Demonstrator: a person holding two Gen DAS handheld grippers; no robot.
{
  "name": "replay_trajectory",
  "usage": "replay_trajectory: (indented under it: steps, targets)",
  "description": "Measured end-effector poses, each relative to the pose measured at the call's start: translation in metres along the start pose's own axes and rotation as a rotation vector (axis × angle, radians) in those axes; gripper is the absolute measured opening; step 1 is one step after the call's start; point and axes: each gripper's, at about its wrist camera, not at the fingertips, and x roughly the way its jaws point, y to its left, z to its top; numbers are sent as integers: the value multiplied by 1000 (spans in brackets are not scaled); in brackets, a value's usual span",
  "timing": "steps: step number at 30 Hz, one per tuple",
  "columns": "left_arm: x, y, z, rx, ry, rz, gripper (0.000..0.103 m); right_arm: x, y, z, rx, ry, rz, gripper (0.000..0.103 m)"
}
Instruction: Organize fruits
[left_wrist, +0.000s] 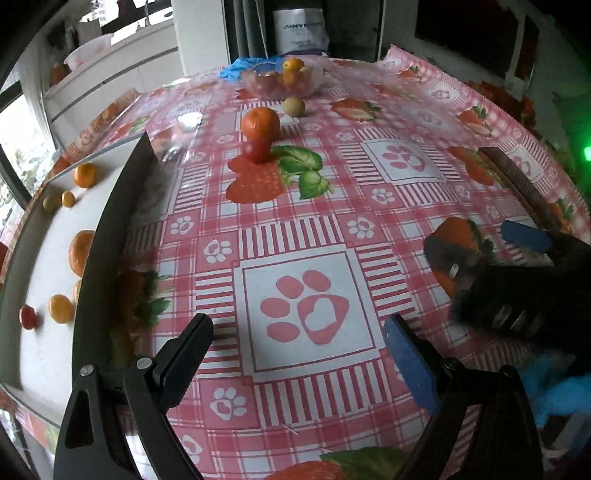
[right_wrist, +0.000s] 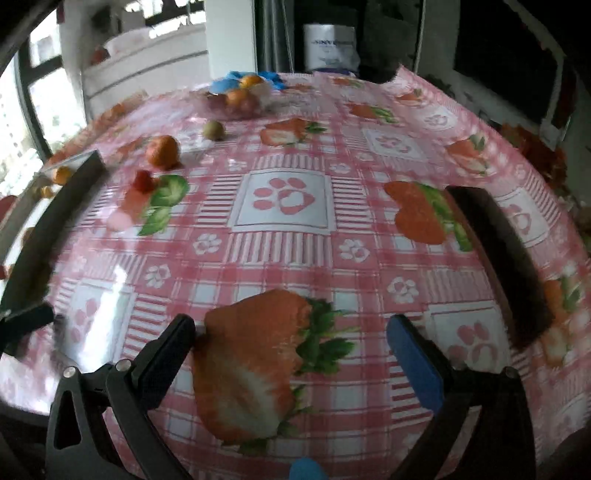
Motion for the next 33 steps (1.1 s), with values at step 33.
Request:
replay_trajectory:
  steps: [33]
  targets:
    - [3, 4, -11, -27, -176, -2, 103, -2, 1, -1, -1, -10, -3, 103]
